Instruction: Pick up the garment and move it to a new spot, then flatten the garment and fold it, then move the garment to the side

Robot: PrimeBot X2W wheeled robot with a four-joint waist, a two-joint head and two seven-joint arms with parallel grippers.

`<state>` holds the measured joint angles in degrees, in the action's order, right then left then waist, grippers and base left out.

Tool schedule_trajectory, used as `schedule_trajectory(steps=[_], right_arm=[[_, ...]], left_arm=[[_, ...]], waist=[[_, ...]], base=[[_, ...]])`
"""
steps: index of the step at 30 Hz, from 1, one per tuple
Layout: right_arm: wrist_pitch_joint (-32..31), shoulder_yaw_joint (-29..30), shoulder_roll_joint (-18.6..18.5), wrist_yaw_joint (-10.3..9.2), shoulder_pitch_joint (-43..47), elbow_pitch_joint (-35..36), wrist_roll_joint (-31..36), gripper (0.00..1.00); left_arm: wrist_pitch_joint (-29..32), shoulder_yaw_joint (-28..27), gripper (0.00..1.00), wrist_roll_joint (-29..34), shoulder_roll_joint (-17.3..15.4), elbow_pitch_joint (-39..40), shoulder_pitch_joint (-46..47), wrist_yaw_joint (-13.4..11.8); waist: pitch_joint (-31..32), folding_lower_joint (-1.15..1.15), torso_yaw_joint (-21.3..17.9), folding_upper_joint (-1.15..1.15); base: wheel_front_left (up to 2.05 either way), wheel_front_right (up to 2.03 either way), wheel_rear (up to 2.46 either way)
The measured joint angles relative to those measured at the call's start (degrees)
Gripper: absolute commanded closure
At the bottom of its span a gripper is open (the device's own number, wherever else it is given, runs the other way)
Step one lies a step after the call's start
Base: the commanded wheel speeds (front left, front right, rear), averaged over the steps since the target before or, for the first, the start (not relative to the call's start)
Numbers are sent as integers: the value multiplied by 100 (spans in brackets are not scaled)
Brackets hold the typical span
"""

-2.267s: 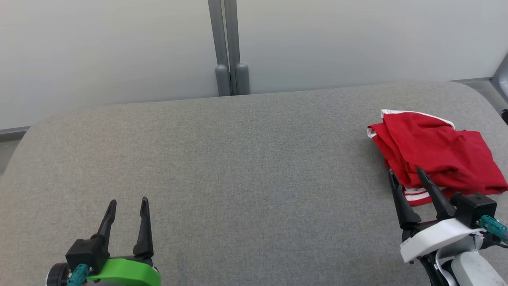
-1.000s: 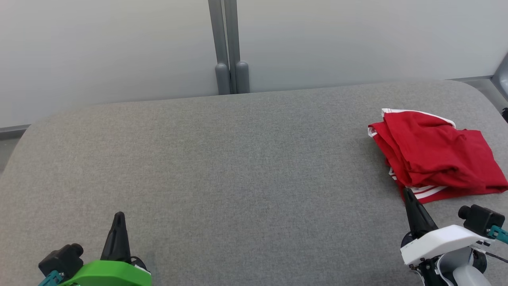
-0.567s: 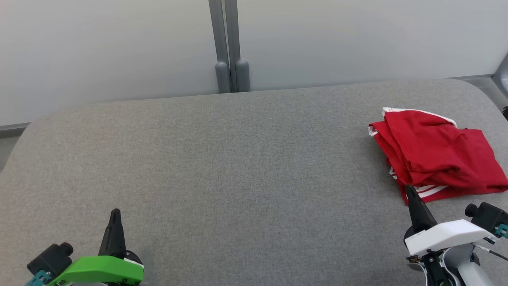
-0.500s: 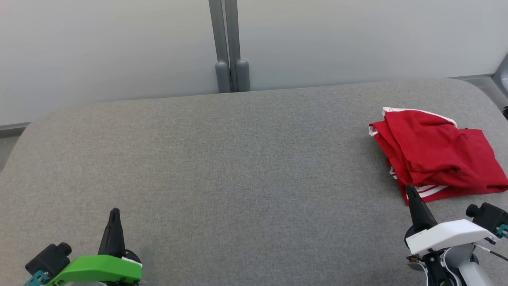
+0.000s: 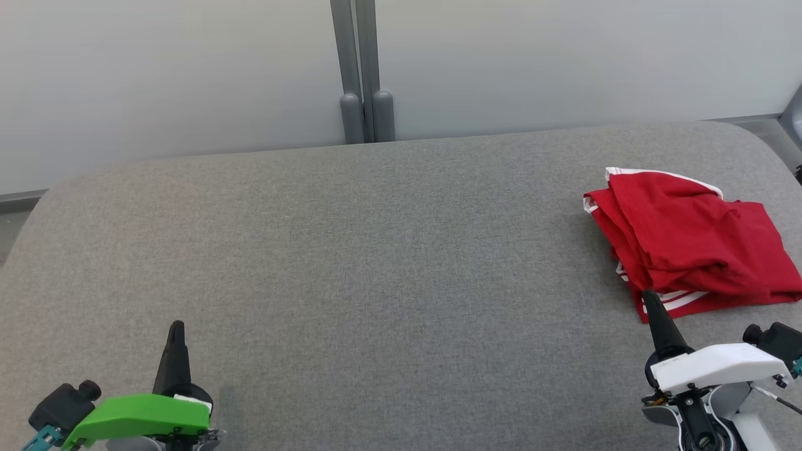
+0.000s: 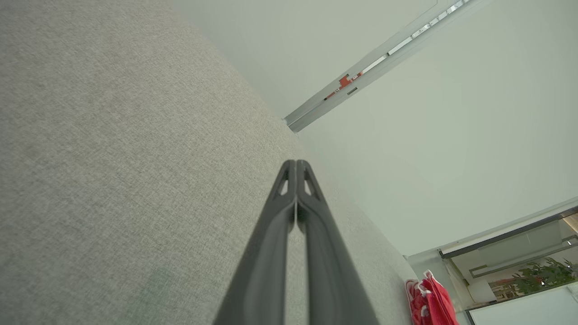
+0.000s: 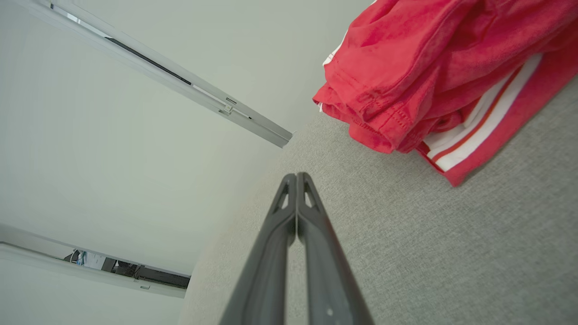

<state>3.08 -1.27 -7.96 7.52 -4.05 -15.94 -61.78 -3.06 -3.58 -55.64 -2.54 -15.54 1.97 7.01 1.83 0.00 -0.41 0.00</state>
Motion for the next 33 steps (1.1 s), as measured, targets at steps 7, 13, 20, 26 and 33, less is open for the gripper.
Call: schedule_trajectory(steps=[7, 13, 20, 26, 33], right_arm=[[-108, 94, 54, 0, -21, 26, -379, 100], [-213, 177, 116, -1, -44, 45, -681, 100], [-324, 260, 174, -1, -87, 60, -1010, 100], [-402, 333, 207, -2, -94, 77, -1280, 100], [-502, 410, 264, -3, -98, 93, -1579, 100]], left_arm=[[113, -30, 100, -475, 0, 19, 59, 3], [204, -58, 100, -842, -1, 33, 103, 4], [311, -96, 100, -1235, -2, 42, 134, 5], [401, -127, 100, -1557, -3, 54, 166, 7], [500, -156, 100, -1913, -4, 65, 211, 9]], waist=[[-19, 0, 4, 0], [-35, 0, 7, 0], [-54, 0, 11, 0], [-70, 0, 14, 0], [-89, 0, 18, 0]], base=[[0, 0, 0], [0, 0, 0], [0, 0, 0], [0, 0, 0], [0, 0, 0]])
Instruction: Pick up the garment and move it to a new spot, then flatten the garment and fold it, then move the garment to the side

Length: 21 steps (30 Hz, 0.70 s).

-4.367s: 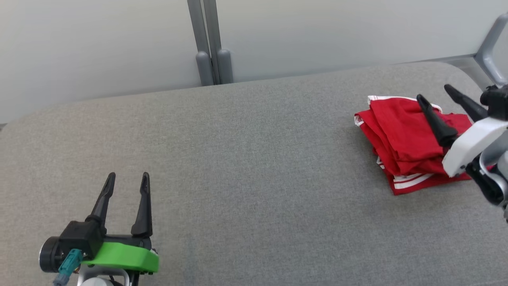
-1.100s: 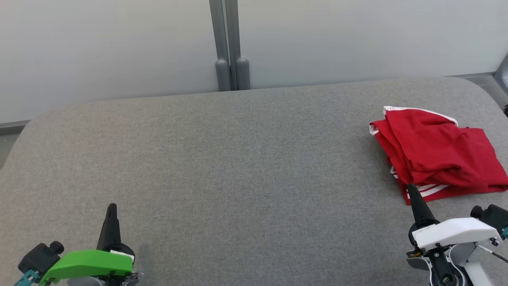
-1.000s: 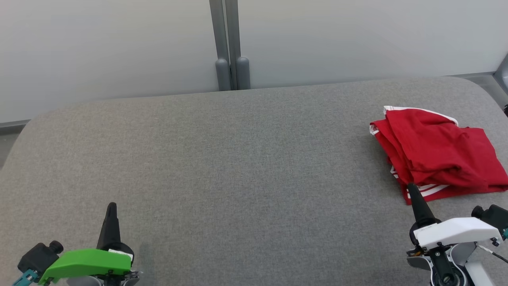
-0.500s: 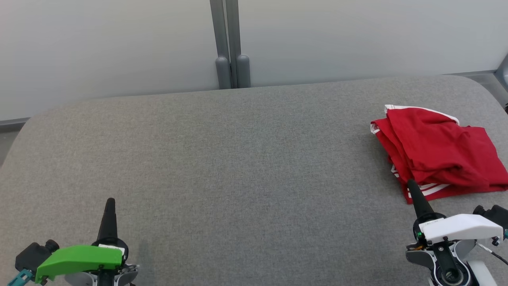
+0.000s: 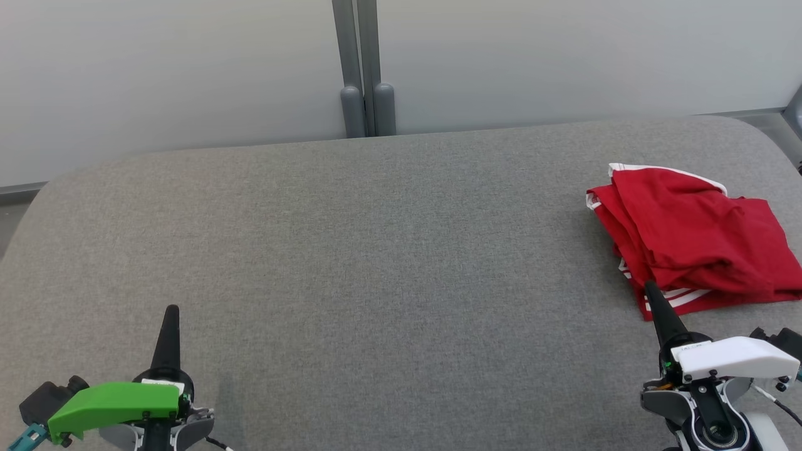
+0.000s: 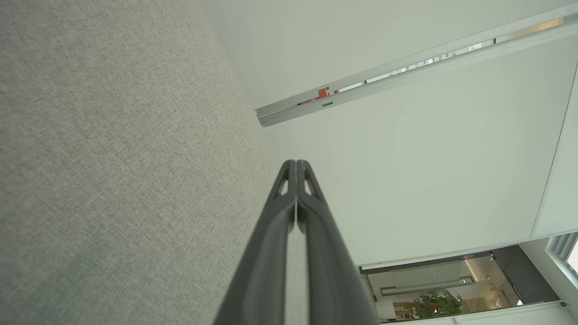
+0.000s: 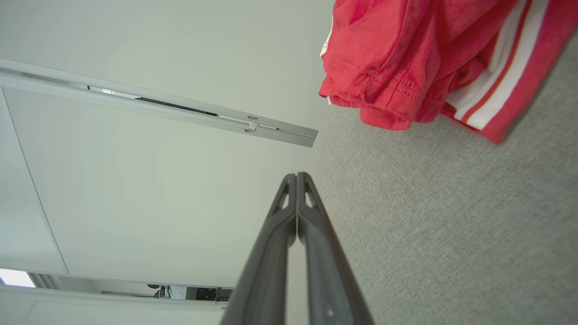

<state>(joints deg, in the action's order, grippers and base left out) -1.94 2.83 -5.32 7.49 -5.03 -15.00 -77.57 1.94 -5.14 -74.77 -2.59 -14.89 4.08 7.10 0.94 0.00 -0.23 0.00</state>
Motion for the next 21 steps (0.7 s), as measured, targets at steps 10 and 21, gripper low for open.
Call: schedule_trajectory(steps=[10, 21], right_arm=[[-119, 102, 71, 0, -25, 25, -383, 100], [-252, 204, 131, 0, -47, 48, -782, 100]], left_arm=[[113, -33, 100, -443, -2, 16, 46, 2], [254, -65, 100, -939, -5, 35, 77, 4]], waist=[[-27, 0, 5, 0], [-56, 0, 11, 0]], base=[[0, 0, 0], [0, 0, 0]])
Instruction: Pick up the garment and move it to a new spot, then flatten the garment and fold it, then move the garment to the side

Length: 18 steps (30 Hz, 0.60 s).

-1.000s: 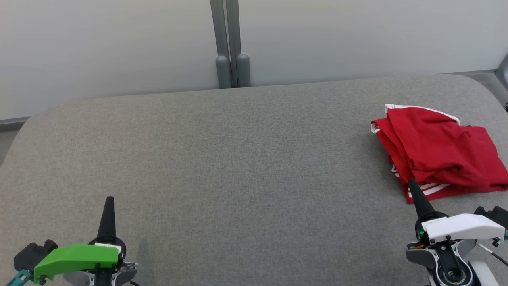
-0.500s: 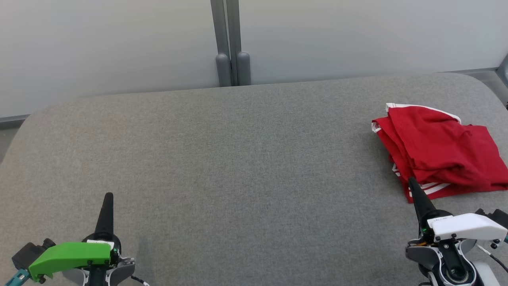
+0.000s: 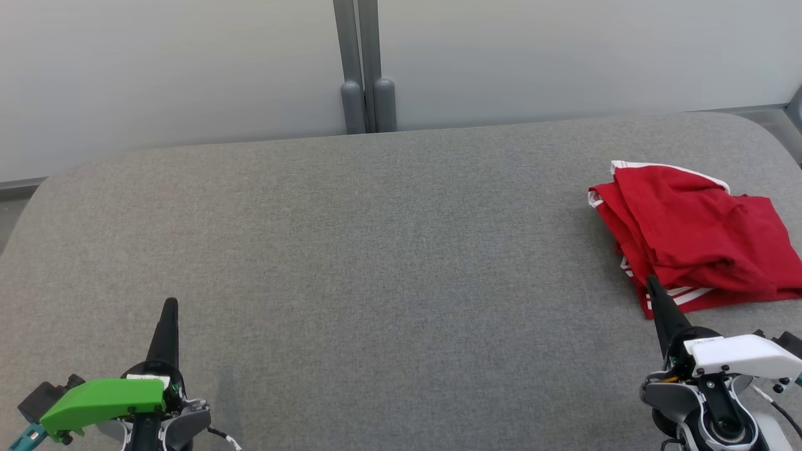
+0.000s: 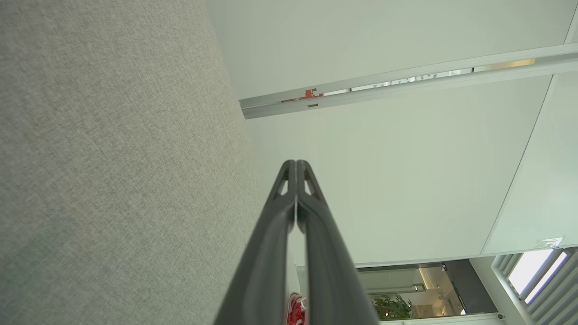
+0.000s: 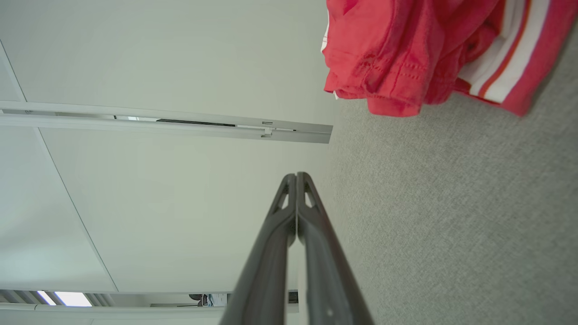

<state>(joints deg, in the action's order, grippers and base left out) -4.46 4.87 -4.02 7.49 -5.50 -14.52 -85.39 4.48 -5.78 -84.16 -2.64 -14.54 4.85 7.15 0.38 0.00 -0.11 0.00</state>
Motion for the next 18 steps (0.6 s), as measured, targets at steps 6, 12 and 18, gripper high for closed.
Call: schedule_trajectory(steps=[6, 12, 18], right_arm=[[-56, 51, 33, 0, -7, 8, -210, 100], [-112, 104, 75, 0, -22, 18, -393, 100], [-178, 155, 108, 0, -51, 32, -592, 100]], left_arm=[[58, -19, 100, -221, 0, 16, 51, 14], [131, -41, 100, -482, -1, 25, 57, 15], [194, -64, 100, -701, -2, 35, 85, 16]], waist=[[-16, 0, 3, 0], [-32, 0, 6, 0], [-48, 0, 10, 0]], base=[[0, 0, 0], [0, 0, 0], [0, 0, 0]])
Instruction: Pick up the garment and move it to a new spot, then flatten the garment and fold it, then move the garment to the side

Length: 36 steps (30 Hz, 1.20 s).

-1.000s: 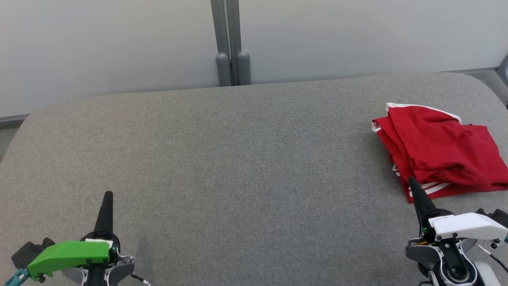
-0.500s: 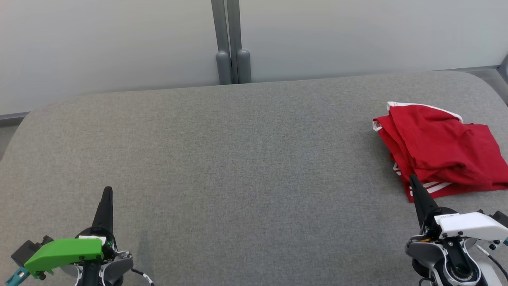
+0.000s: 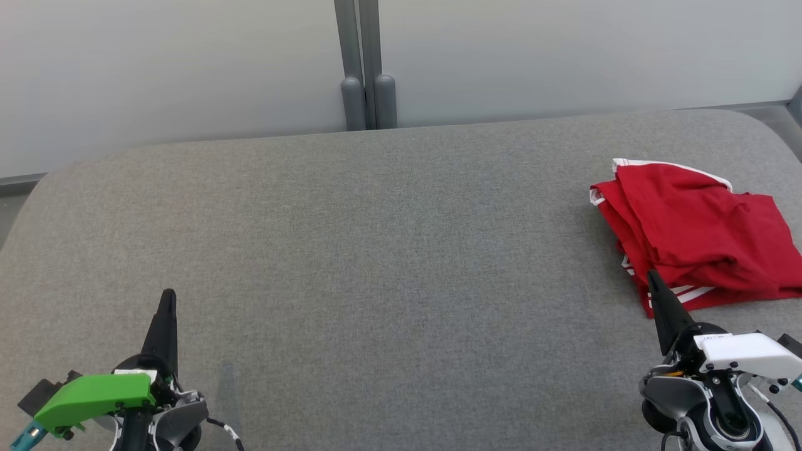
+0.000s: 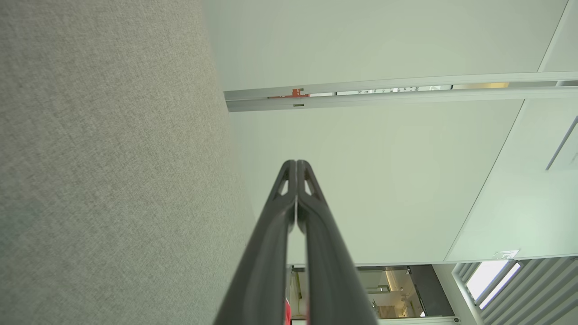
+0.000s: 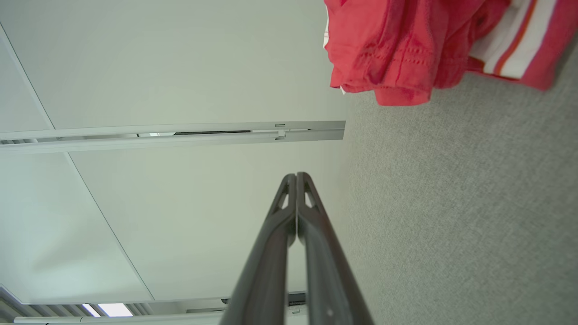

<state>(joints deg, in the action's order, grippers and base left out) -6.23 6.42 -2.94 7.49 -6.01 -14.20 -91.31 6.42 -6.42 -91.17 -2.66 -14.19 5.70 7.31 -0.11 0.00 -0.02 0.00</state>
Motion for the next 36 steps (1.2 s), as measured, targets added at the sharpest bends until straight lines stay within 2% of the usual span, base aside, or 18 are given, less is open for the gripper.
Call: schedule_trajectory(steps=[36], right_arm=[[-33, 22, 18, 0, -7, 5, -87, 100]], left_arm=[[12, -10, 100, -124, -1, 7, 24, 0]], waist=[[-7, 0, 2, 0]], base=[[0, 0, 0]])
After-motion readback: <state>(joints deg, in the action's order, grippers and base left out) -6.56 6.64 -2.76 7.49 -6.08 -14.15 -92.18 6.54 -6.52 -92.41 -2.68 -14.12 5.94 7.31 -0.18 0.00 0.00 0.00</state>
